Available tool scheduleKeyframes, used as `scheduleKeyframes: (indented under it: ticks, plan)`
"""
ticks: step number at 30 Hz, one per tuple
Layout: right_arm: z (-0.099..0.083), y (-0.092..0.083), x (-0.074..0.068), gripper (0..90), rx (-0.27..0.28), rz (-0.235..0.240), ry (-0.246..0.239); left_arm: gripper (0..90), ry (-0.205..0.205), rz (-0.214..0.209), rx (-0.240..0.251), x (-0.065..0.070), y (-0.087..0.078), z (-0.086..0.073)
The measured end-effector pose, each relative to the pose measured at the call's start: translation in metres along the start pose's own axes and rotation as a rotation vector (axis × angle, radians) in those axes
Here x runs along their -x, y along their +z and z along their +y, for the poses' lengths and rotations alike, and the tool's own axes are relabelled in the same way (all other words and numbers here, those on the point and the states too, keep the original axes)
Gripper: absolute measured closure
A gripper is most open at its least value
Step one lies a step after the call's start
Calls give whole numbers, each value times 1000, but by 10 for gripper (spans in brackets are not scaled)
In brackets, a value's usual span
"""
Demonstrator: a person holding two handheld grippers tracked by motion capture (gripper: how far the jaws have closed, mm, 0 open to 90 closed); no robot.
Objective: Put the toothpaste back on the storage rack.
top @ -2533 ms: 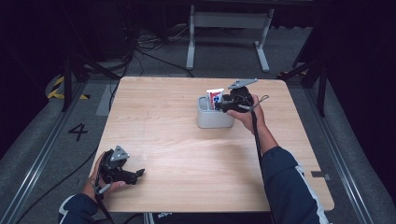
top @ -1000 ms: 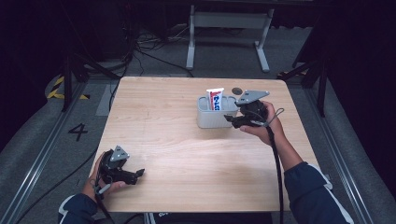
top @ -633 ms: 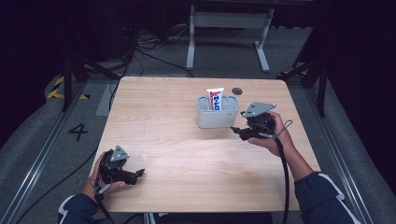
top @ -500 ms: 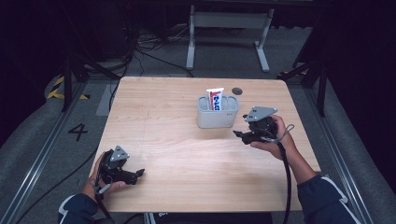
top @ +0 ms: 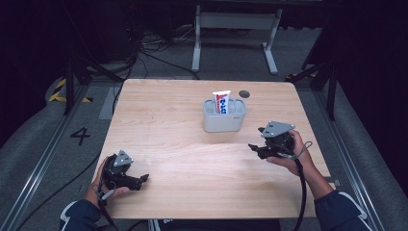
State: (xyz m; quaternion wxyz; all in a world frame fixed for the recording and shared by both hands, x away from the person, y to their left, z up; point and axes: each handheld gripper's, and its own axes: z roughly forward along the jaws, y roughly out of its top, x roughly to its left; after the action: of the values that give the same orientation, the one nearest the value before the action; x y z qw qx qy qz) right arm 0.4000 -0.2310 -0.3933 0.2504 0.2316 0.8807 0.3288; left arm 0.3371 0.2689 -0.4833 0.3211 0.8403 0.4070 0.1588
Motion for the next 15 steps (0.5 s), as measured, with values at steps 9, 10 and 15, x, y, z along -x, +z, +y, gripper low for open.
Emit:
scheduleKeyframes:
  ticks: [9,10,15]
  plan:
    - [-24,-7,-3,317,-18,1,9,12,-1,0,-1,0,0,0]
    - [-27,-8,-4,317,-22,-2,11,13,-1,0,-1,0,0,0]
    - [-43,-10,-5,312,-42,-4,13,9,4,-4,-5,-1,0,0]
